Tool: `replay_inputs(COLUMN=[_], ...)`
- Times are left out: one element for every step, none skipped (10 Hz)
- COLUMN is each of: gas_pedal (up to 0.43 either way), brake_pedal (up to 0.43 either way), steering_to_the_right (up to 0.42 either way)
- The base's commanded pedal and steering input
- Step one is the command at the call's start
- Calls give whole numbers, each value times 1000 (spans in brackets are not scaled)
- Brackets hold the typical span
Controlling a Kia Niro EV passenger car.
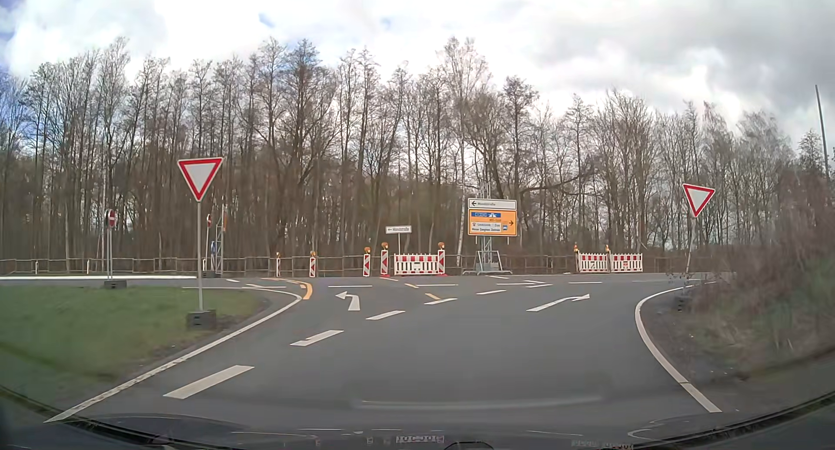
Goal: Follow the waypoints while adhering to traffic rules and regulations
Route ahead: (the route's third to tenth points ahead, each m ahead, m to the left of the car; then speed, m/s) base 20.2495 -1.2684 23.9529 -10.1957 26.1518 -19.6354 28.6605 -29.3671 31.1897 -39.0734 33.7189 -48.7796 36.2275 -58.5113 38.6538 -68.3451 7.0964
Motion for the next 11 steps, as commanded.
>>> replay_inputs(gas_pedal=[28,39,59,67,67,59,59,59,59,59,59], brake_pedal=[0,0,0,0,0,0,0,0,0,0,0], steering_to_the_right=[111,118,123,122,118,115,112,110,111,113,117])
